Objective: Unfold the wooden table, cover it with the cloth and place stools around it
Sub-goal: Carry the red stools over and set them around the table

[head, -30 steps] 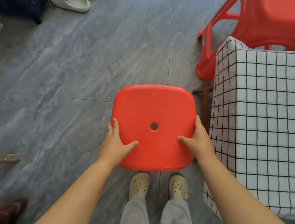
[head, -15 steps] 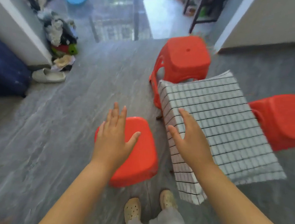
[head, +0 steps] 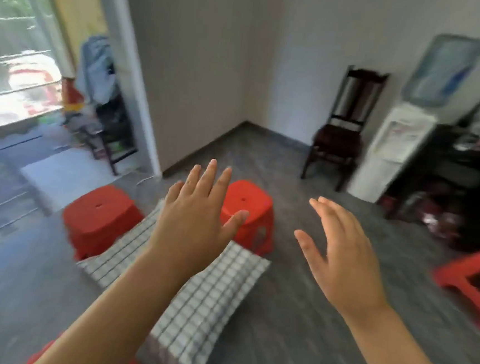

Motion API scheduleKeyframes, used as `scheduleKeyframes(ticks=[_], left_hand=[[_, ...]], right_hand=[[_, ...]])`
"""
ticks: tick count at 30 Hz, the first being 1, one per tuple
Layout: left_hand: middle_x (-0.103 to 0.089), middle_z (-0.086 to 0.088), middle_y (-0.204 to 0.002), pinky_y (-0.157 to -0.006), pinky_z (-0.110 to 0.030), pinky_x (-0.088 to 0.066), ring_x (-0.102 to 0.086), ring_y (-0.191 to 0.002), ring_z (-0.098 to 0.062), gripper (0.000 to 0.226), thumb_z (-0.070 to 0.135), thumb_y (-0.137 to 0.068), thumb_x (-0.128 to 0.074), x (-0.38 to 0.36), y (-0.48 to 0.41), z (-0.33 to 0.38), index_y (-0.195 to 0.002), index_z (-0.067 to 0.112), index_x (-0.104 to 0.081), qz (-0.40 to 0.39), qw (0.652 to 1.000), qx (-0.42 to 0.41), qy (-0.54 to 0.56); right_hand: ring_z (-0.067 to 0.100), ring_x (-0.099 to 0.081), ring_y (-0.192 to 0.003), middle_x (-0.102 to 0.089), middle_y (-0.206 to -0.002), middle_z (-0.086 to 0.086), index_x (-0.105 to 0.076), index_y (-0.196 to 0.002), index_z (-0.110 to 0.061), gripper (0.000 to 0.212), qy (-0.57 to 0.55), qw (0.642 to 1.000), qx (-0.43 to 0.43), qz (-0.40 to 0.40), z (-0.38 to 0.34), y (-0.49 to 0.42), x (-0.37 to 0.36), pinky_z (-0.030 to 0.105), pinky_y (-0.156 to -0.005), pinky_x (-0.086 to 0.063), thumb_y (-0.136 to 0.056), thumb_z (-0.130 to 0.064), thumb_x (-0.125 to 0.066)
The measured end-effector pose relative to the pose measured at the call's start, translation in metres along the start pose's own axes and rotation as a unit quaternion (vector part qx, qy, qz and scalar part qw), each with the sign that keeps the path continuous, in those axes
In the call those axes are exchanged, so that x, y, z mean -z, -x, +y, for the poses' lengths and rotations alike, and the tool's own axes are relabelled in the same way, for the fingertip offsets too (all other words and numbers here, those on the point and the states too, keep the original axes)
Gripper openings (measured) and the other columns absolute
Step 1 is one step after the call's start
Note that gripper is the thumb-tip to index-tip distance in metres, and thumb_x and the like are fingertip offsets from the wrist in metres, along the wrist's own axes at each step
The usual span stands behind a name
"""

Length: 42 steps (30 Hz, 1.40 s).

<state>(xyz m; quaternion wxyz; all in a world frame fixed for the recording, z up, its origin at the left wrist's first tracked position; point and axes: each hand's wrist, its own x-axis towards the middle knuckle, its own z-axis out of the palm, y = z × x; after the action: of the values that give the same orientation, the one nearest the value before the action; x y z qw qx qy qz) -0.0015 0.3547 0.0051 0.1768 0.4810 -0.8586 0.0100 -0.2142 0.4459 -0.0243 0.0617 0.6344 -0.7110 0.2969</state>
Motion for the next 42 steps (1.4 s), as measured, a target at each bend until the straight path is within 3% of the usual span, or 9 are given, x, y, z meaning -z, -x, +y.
scheduleKeyframes(ticks=[4, 9, 15, 24, 33, 42], left_hand=[[-0.007, -0.002, -0.159, -0.114, -0.040, -0.016, -0.008, -0.146, -0.022, 0.078, 0.067, -0.085, -0.010, -0.023, -0.053, 0.148, -0.150, 0.024, -0.013, -0.021, 0.995, -0.101, 0.006], [-0.007, -0.002, -0.159, -0.114, -0.038, -0.016, -0.007, -0.146, -0.022, 0.082, 0.070, -0.083, -0.002, -0.068, -0.097, 0.319, -0.150, 0.025, -0.014, -0.044, 0.980, -0.189, 0.033], [-0.007, 0.000, -0.159, -0.115, -0.038, -0.016, -0.006, -0.146, -0.020, 0.079, 0.067, -0.083, -0.006, -0.103, -0.141, 0.475, -0.150, 0.026, -0.010, -0.073, 0.954, -0.283, 0.062], [-0.004, 0.000, -0.160, -0.116, -0.040, -0.016, -0.006, -0.146, -0.021, 0.073, 0.065, -0.090, -0.018, -0.199, -0.242, 0.635, -0.151, 0.026, -0.008, -0.113, 0.916, -0.379, 0.071], [-0.010, -0.002, -0.159, -0.114, -0.042, -0.017, -0.008, -0.145, -0.022, 0.079, 0.067, -0.083, -0.011, -0.302, -0.384, 0.786, -0.150, 0.024, -0.011, -0.153, 0.886, -0.427, 0.096], [-0.008, -0.002, -0.159, -0.115, -0.046, -0.017, -0.007, -0.146, -0.022, 0.076, 0.066, -0.088, -0.022, -0.404, -0.475, 0.920, -0.150, 0.024, -0.012, -0.213, 0.856, -0.461, 0.092]], right_hand=[[0.020, -0.039, -0.136, -0.045, -0.145, 0.004, -0.045, -0.141, -0.013, 0.064, 0.070, 0.992, -0.104, 0.032, 0.127, 0.028, 0.095, 0.041, -0.111, -0.035, -0.090, -0.053, -0.042], [0.018, -0.034, -0.139, -0.041, -0.149, 0.002, -0.040, -0.144, -0.015, 0.071, 0.150, 0.964, -0.212, 0.050, 0.268, 0.064, 0.196, 0.035, -0.113, -0.030, -0.089, -0.059, -0.036], [0.016, -0.033, -0.138, -0.040, -0.148, -0.001, -0.037, -0.144, -0.019, 0.076, 0.178, 0.929, -0.315, 0.081, 0.387, 0.103, 0.268, 0.037, -0.110, -0.032, -0.086, -0.066, -0.029], [0.013, -0.027, -0.141, -0.034, -0.152, -0.003, -0.034, -0.146, -0.021, 0.081, 0.195, 0.883, -0.417, 0.094, 0.535, 0.104, 0.291, 0.033, -0.112, -0.028, -0.082, -0.069, -0.023], [0.012, -0.023, -0.143, -0.030, -0.154, -0.004, -0.030, -0.148, -0.022, 0.070, 0.197, 0.851, -0.482, 0.072, 0.711, 0.031, 0.302, 0.035, -0.114, -0.024, -0.089, -0.061, -0.037], [0.016, -0.027, -0.141, -0.035, -0.152, 0.002, -0.033, -0.147, -0.017, 0.069, 0.167, 0.824, -0.537, 0.073, 0.879, 0.011, 0.299, 0.035, -0.114, -0.027, -0.090, -0.055, -0.043]])
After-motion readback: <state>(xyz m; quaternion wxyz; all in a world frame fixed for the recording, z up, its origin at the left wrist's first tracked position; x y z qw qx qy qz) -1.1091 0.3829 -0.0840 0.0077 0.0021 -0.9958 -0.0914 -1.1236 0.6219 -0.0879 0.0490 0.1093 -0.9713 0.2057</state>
